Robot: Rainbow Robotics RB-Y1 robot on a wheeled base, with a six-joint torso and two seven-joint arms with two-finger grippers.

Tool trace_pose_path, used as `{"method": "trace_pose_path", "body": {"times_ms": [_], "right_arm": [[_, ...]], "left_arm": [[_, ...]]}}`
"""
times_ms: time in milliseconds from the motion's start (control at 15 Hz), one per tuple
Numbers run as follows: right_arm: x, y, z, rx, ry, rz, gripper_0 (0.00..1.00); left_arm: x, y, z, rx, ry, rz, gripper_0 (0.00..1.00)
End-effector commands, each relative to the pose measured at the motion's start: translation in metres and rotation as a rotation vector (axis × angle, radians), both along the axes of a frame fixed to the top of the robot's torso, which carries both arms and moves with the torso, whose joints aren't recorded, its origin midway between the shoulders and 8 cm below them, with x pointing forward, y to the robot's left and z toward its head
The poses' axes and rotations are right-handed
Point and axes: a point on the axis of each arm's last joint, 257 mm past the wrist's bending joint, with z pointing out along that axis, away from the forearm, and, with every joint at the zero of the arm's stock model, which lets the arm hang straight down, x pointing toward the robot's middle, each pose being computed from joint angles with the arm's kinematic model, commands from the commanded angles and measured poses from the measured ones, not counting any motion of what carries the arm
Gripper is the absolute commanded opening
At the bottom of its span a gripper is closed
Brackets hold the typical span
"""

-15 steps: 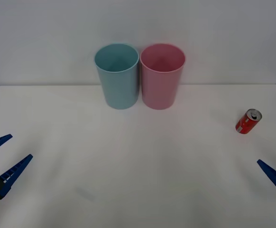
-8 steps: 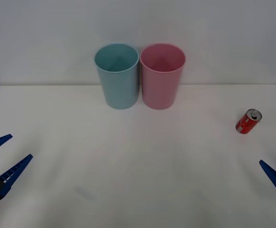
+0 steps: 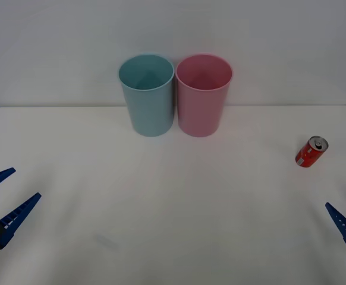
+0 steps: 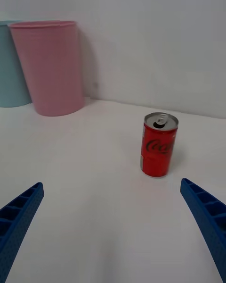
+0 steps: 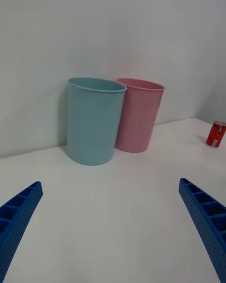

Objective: Grasp the object on the table and drop it into the matching bin: aluminum can to the light blue bin, PET bottle to the pink bin.

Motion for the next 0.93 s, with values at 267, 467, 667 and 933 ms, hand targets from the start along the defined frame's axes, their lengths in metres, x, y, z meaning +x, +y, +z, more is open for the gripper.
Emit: {"method": "trace_pose_path", "body": {"times_ms": [267,467,667,933], "right_arm": [[0.031,-0.003,-0.028,0.014,0.029,-0.045,1.00],[0.049,-0.002,-0.034,0.017,0.034,-0.068,1.00],[0.073,-0.002,-0.044,0.022,0.042,-0.078,1.00],[0.095,-0.002,-0.048,0.017,0.039,-0.115,1.00]], "left_arm": [[0.000,0.000,0.000,0.000,0.000,0.000,1.00],[0.000,0.000,0.000,0.000,0.000,0.000,1.00],[0.000,0.000,0.000,0.000,0.000,0.000,1.00],[0.000,0.000,0.000,0.000,0.000,0.000,1.00]]}}
